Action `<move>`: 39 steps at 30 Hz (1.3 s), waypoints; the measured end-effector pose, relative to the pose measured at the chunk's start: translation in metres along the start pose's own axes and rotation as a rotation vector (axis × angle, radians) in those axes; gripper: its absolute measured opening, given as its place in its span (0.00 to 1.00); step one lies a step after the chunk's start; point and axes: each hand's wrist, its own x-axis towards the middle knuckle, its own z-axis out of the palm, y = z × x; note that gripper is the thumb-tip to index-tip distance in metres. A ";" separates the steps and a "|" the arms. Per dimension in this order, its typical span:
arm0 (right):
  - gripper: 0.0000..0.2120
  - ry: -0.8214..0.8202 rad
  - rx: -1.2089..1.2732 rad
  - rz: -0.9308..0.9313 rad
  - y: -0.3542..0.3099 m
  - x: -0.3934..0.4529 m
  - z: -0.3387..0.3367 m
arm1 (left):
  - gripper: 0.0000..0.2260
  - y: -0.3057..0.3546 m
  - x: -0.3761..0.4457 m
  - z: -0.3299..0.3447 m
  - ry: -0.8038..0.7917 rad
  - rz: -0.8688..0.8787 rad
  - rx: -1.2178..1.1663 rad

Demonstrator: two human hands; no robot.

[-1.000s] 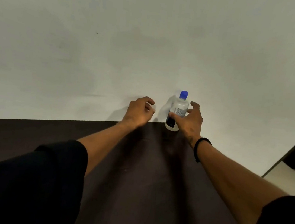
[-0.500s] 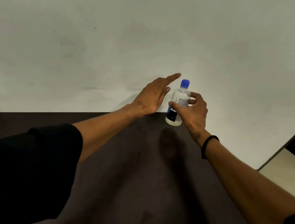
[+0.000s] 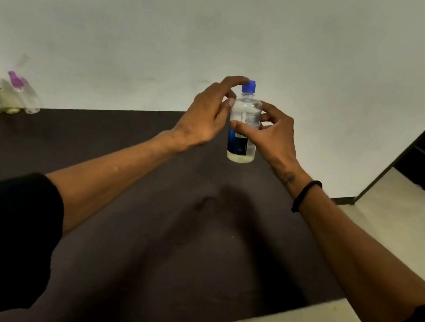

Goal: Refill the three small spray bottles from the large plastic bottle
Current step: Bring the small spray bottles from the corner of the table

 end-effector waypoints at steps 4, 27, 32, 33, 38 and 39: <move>0.28 -0.049 0.029 -0.015 0.000 -0.041 -0.007 | 0.19 0.026 -0.038 0.001 -0.005 -0.014 -0.007; 0.35 -0.105 0.074 0.050 0.027 -0.111 -0.009 | 0.26 0.054 -0.124 0.015 -0.118 -0.017 0.067; 0.47 -0.224 -0.014 0.023 0.025 -0.110 -0.021 | 0.28 0.056 -0.131 0.010 -0.157 -0.021 0.103; 0.49 -0.218 -0.030 0.020 0.022 -0.112 -0.025 | 0.28 0.057 -0.133 0.009 -0.155 -0.019 0.101; 0.39 0.026 -0.139 -0.053 -0.011 -0.121 -0.052 | 0.26 0.063 -0.142 -0.012 -0.077 -0.062 0.084; 0.35 0.069 -0.160 -0.097 -0.020 -0.123 -0.054 | 0.26 0.064 -0.145 -0.020 -0.061 -0.064 0.081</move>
